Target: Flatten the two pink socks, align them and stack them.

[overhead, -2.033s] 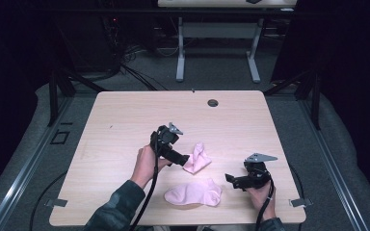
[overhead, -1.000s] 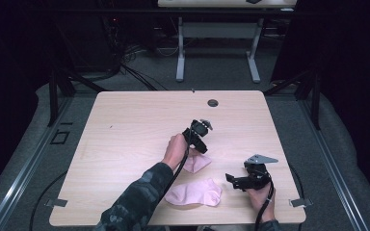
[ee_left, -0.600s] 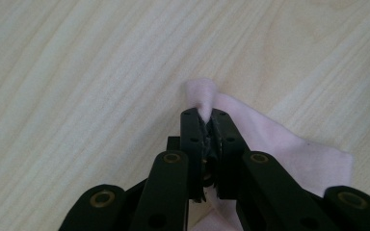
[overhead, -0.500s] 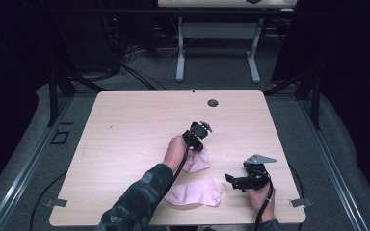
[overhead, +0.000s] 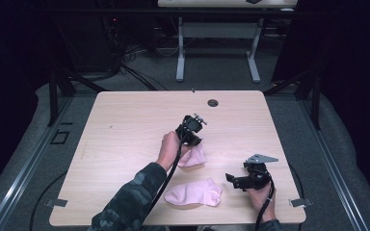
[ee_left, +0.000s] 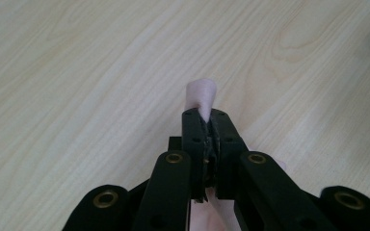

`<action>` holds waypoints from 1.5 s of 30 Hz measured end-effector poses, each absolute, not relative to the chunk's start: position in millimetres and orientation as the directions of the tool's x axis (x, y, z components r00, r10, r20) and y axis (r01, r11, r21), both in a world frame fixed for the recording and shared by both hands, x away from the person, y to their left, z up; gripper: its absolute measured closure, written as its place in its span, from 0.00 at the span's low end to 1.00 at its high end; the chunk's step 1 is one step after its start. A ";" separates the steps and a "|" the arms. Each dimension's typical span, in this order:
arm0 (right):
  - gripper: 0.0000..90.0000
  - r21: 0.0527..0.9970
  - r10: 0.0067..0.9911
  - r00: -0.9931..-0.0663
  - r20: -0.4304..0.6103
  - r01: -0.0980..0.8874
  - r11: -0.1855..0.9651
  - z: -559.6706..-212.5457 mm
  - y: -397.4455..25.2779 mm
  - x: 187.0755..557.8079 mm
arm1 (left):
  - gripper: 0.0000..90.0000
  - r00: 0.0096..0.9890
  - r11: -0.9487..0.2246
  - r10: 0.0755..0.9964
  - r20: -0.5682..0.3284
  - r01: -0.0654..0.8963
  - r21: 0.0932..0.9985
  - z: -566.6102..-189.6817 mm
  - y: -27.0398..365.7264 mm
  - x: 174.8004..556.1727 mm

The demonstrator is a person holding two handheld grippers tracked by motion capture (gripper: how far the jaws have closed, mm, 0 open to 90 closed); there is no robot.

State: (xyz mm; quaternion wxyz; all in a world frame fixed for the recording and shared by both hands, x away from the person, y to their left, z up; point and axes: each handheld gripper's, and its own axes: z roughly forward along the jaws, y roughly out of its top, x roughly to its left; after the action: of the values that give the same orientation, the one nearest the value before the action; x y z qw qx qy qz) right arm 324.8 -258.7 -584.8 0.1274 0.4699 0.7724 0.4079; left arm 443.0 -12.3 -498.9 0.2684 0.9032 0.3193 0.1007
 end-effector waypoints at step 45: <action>0.97 0.785 0.791 -0.611 0.034 0.506 0.357 -509.5 -225.2 356.4 | 0.96 0.821 -0.447 0.553 -0.141 0.435 0.781 -444.6 -3.0 416.1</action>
State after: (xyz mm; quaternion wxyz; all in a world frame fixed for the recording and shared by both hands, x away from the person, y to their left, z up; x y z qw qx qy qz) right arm 356.4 -225.2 -509.5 0.1786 0.4035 0.8040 0.3985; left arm 416.1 -3.0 -444.6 0.4376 0.8480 0.2914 0.0673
